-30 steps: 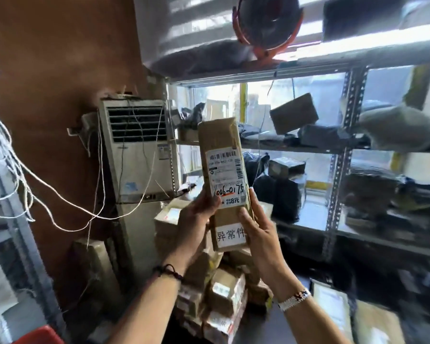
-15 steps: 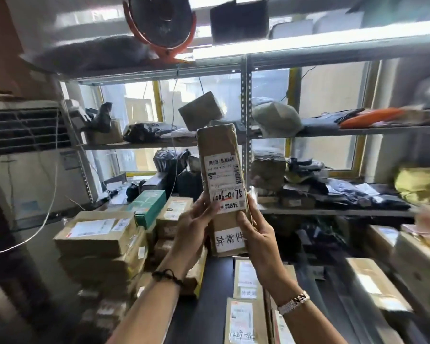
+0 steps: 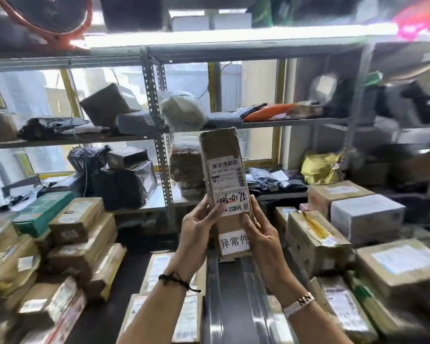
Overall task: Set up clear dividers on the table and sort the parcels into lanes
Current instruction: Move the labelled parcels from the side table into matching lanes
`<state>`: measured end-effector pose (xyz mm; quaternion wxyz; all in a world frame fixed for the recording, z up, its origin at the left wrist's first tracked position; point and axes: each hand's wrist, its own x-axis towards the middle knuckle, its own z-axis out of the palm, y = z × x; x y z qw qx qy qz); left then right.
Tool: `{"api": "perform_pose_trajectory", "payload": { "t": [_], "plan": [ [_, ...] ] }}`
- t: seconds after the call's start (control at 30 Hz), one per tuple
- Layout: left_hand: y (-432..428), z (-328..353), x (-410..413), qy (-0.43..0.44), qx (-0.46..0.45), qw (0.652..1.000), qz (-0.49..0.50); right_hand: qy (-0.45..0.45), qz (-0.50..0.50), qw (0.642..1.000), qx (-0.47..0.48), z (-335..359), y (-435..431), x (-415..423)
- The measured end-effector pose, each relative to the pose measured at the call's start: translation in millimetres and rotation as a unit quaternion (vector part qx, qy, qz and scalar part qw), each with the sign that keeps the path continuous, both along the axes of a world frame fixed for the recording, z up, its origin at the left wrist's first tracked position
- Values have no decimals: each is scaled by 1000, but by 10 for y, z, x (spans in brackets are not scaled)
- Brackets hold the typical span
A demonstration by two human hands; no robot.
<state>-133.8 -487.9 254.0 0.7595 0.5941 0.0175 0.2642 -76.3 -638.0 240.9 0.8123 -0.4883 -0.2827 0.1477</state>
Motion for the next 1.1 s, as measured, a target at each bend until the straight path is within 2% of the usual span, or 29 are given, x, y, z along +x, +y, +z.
{"api": "perform_pose_trajectory", "payload": {
  "t": [0.4,0.53,0.6,0.67,0.77,0.83,0.9,1.0,1.1],
  "plan": [
    [-1111,-315,680,34,-25,998,-45,27,-110,993,-45,-347,-1109,486],
    [-1269,-495,797,51,-41,995,-69,24,-159,979,-126,-494,-1272,535],
    [-1366,-629,848,61,-60,993,-75,-26,-216,949,-229,-564,-1394,573],
    [-1506,-817,871,77,-79,991,-79,-105,-256,904,-324,-675,-1540,576],
    [-1760,-1127,891,103,-100,988,-56,-231,-275,821,-444,-863,-1725,558],
    [-1915,-1318,918,112,-106,986,-55,-308,-282,752,-510,-1001,-1814,589],
    [-2035,-1503,953,132,-113,983,-56,-332,-280,704,-562,-1126,-1862,670],
    [-2180,-1809,1001,187,-112,975,-34,-272,-235,708,-608,-1374,-1924,746],
    [-2220,-2120,985,281,-12,958,64,-226,-184,701,-651,-1673,-2004,694]
  ]
}}
